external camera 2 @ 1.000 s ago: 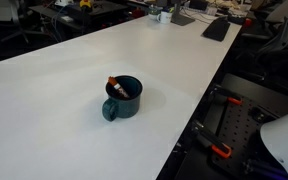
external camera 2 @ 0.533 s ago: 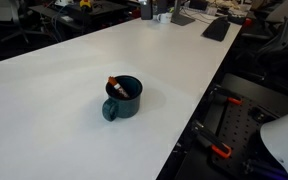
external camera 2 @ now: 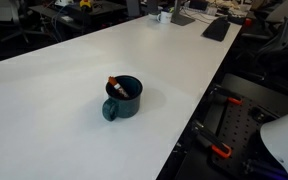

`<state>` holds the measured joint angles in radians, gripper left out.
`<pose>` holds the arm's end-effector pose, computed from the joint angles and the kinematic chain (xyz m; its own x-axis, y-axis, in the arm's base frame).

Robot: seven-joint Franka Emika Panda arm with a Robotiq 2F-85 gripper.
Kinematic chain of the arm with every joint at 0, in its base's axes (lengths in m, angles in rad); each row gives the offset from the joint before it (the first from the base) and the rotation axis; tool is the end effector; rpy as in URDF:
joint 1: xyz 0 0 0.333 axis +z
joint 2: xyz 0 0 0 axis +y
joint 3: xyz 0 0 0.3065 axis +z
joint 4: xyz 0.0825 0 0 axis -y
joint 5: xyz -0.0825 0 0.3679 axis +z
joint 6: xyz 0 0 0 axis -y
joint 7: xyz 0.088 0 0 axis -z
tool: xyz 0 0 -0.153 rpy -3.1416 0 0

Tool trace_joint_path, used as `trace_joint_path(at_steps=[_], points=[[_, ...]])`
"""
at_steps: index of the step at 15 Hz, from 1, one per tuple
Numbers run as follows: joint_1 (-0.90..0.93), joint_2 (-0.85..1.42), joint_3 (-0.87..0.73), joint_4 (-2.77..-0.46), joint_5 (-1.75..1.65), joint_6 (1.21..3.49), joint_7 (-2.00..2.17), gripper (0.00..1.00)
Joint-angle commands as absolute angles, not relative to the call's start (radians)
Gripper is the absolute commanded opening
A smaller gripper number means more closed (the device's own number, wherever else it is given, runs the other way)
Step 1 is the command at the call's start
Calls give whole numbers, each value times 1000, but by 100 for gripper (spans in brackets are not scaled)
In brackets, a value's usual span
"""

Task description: Remove the marker from the cup

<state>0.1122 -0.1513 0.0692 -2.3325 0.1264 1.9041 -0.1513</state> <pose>0.4179 0.0912 0.3344 0.9255 0.2768 -0.2584 0.2496 -0.9591 -0.1334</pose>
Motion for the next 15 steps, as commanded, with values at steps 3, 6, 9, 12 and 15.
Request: trace_joint_path(at_steps=[3, 6, 9, 12, 15], points=[[108, -145, 73, -2326, 127, 1901, -151, 100], [113, -113, 82, -2307, 118, 1899, -125, 100], [115, -54, 91, -2294, 96, 1892, -105, 100], [116, 11, 101, -2291, 64, 1895, -79, 100], [118, 68, 108, -2273, 48, 1927, -57, 100]])
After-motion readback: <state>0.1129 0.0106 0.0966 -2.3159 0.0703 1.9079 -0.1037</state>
